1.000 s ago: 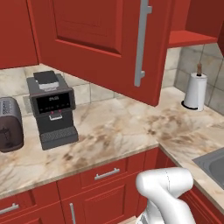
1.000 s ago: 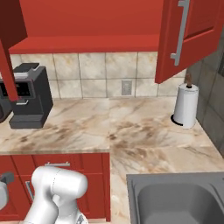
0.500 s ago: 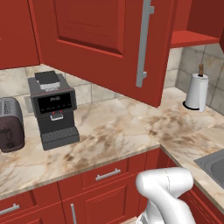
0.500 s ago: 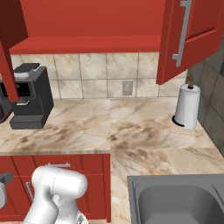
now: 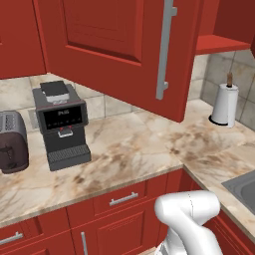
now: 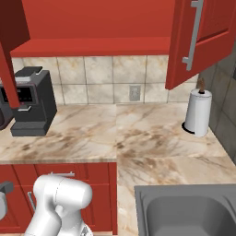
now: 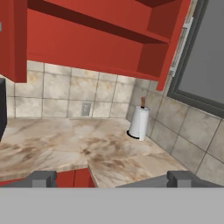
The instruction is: Close all open cabinet doors.
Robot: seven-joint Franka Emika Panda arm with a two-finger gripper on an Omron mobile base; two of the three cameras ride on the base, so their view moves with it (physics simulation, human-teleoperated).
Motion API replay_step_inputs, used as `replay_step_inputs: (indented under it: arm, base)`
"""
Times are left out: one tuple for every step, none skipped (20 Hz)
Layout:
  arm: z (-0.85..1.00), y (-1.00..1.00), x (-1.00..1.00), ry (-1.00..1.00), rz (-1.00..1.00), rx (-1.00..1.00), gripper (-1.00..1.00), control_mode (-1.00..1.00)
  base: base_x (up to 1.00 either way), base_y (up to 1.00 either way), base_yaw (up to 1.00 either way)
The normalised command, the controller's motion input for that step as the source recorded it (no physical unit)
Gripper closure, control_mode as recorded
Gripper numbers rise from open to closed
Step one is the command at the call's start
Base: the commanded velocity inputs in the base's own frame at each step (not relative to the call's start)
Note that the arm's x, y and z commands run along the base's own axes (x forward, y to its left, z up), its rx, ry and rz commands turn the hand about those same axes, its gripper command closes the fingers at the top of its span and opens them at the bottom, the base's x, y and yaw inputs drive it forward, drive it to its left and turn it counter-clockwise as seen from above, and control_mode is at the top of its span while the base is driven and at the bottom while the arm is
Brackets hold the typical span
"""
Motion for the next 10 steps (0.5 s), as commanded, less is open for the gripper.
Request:
replay_step_inputs:
  arm:
    - [0.00, 0.00, 0.00, 0.00, 0.00, 0.00, -1.00, 1.00]
    - [0.00, 0.00, 0.00, 0.00, 0.00, 0.00, -1.00, 1.00]
    - [0.00, 0.00, 0.00, 0.00, 0.00, 0.00, -1.00, 1.00]
    - [0.00, 0.00, 0.00, 0.00, 0.00, 0.00, -1.00, 1.00]
    - [0.00, 0.00, 0.00, 0.00, 0.00, 0.00, -1.00, 1.00]
    - [0.00, 0.00, 0.00, 0.00, 0.00, 0.00, -1.00, 1.00]
    - [0.00, 0.00, 0.00, 0.00, 0.00, 0.00, -1.00, 1.00]
    - [-0.08, -0.08, -0.01, 0.00, 0.00, 0.03, -1.00, -1.00]
    - [-0.12, -0.07, -0.14, 0.00, 0.00, 0.02, -1.00, -1.00]
    - [-0.11, 0.00, -0.35, 0.00, 0.00, 0.00, -1.00, -1.00]
  base:
    - [0.00, 0.00, 0.00]
    - [0.01, 0.00, 0.00]
    - [0.01, 0.00, 0.00]
    - [0.00, -0.01, 0.00]
    - [0.00, -0.04, 0.00]
    - [0.00, -0.06, 0.00]
    - [0.00, -0.08, 0.00]
    - [0.00, 0.00, 0.00]
    - [0.00, 0.00, 0.00]
    - [0.00, 0.00, 0.00]
